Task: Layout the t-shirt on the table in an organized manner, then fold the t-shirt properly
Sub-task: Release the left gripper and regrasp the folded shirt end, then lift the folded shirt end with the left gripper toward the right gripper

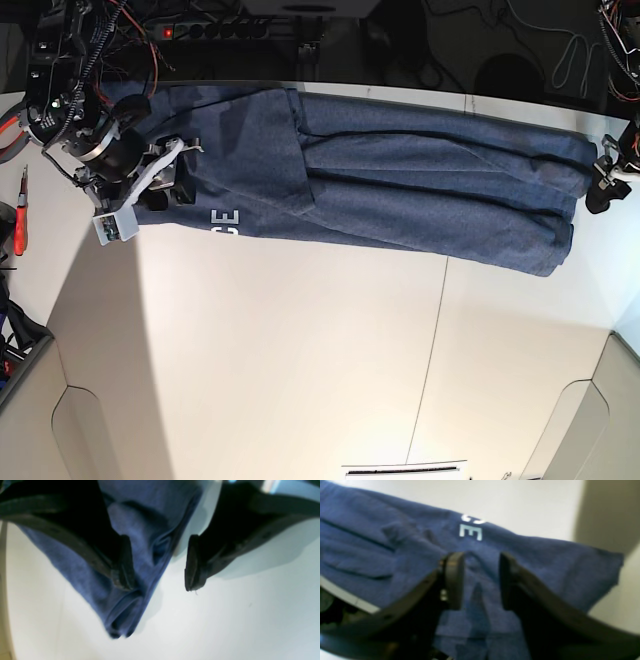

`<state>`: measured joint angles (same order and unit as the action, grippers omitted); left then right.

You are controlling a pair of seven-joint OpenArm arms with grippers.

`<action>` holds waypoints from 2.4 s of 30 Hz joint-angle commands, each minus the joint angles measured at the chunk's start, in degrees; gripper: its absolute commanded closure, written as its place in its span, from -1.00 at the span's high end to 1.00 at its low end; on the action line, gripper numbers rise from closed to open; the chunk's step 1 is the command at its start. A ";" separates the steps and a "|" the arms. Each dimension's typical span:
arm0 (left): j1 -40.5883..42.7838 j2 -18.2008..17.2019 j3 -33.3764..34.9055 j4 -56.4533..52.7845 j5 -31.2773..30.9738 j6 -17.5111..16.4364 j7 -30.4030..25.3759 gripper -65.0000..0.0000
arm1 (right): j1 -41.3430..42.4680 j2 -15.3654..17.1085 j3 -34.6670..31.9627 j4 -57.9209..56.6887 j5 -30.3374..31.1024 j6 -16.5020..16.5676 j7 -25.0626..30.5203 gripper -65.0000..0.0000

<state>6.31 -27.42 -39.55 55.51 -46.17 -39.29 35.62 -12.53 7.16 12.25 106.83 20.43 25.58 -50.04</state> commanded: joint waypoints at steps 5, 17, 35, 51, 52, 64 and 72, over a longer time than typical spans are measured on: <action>-0.24 -1.29 -0.28 1.01 0.94 -0.71 -0.90 0.11 | 0.44 0.42 0.26 1.14 1.68 0.85 0.74 -0.22; -0.31 1.70 -0.22 0.76 0.98 -0.71 -1.09 0.11 | 0.44 0.42 0.26 1.14 3.19 1.88 0.81 -0.22; -0.76 2.99 4.90 0.76 -0.28 -0.71 -2.47 0.11 | 0.44 0.42 0.26 1.14 3.17 1.88 1.03 -0.22; -3.91 3.15 6.64 0.76 0.17 -0.71 -3.13 -0.62 | 0.44 0.42 0.26 1.14 3.15 1.88 1.22 -0.22; -3.91 3.15 6.64 0.76 0.09 -0.71 -3.91 -0.91 | 0.44 0.42 0.26 1.14 3.15 1.88 1.22 -0.22; -3.85 3.13 5.73 0.79 -11.61 -0.71 -0.50 -1.00 | 0.50 0.42 0.28 1.14 2.49 1.70 1.90 -0.22; -3.43 4.68 5.73 3.06 -22.40 -0.71 11.02 -1.00 | 1.99 0.42 0.28 1.14 -0.76 1.18 2.49 -0.22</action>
<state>3.31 -22.00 -33.69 57.52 -67.16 -39.27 46.92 -10.94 7.18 12.27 106.83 19.22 26.79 -48.69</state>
